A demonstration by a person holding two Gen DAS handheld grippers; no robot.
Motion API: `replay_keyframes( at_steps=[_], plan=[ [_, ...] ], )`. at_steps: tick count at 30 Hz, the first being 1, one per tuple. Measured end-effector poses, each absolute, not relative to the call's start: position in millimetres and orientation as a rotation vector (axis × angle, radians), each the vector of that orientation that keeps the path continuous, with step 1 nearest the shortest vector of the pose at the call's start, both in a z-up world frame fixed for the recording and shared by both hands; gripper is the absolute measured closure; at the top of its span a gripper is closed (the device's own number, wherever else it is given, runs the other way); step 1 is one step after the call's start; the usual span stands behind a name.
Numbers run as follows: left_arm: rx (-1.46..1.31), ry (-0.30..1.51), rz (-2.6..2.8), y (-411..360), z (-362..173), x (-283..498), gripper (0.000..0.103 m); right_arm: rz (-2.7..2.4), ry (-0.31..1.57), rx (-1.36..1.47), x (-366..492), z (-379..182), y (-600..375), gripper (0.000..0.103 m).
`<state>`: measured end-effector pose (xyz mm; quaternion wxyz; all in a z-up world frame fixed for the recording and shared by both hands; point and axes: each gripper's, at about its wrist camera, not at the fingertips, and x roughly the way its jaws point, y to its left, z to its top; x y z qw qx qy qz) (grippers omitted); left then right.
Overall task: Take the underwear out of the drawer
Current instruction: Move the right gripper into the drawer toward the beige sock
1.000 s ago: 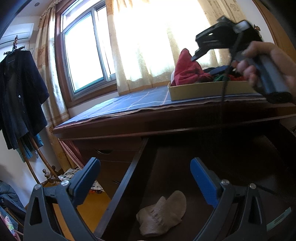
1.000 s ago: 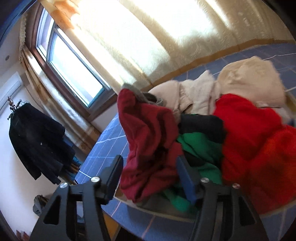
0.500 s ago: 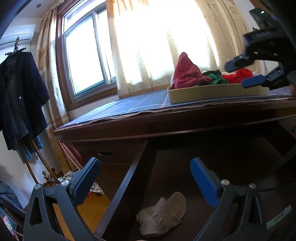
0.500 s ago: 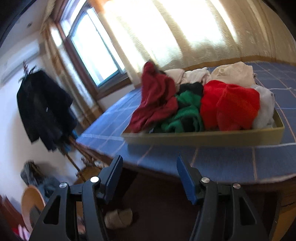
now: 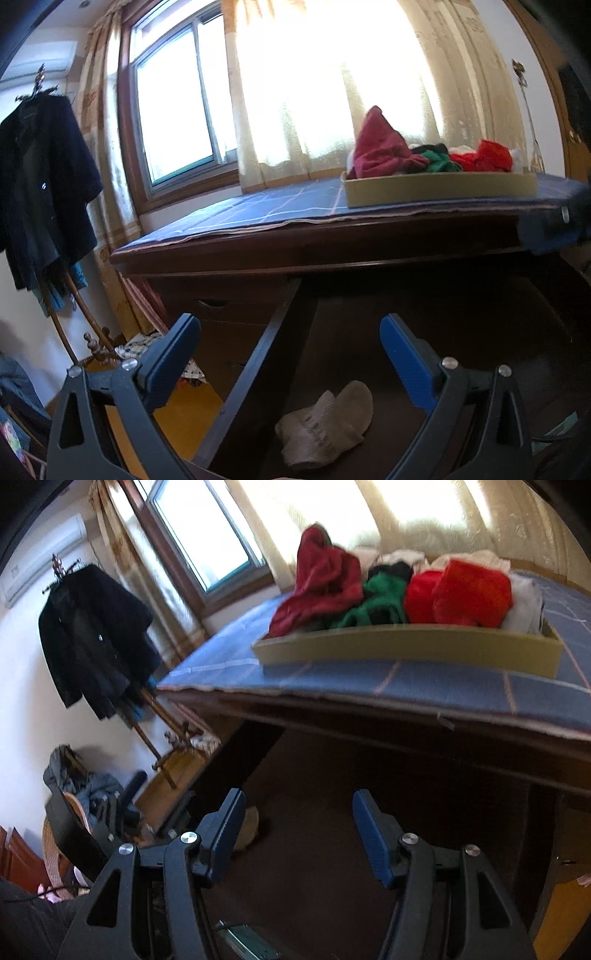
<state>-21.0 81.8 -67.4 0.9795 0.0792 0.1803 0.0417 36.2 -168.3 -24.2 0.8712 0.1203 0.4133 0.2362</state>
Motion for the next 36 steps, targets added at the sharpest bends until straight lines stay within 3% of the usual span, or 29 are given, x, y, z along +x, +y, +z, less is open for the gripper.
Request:
replay_keyframes(
  at_steps=[14,26,36],
  plan=[
    [0.093,0.37,0.257,134,-51,-17,0.002,0.715,1.233,0.347,62,-94,-84,0.04],
    [0.049,0.42,0.346,165,-54,-12,0.002,0.691,1.401,0.562,91,-130,-43,0.04],
    [0.02,0.416,0.396,184,-54,-13,0.002,0.625,1.494,0.508,93,-150,-4,0.04]
  ],
)
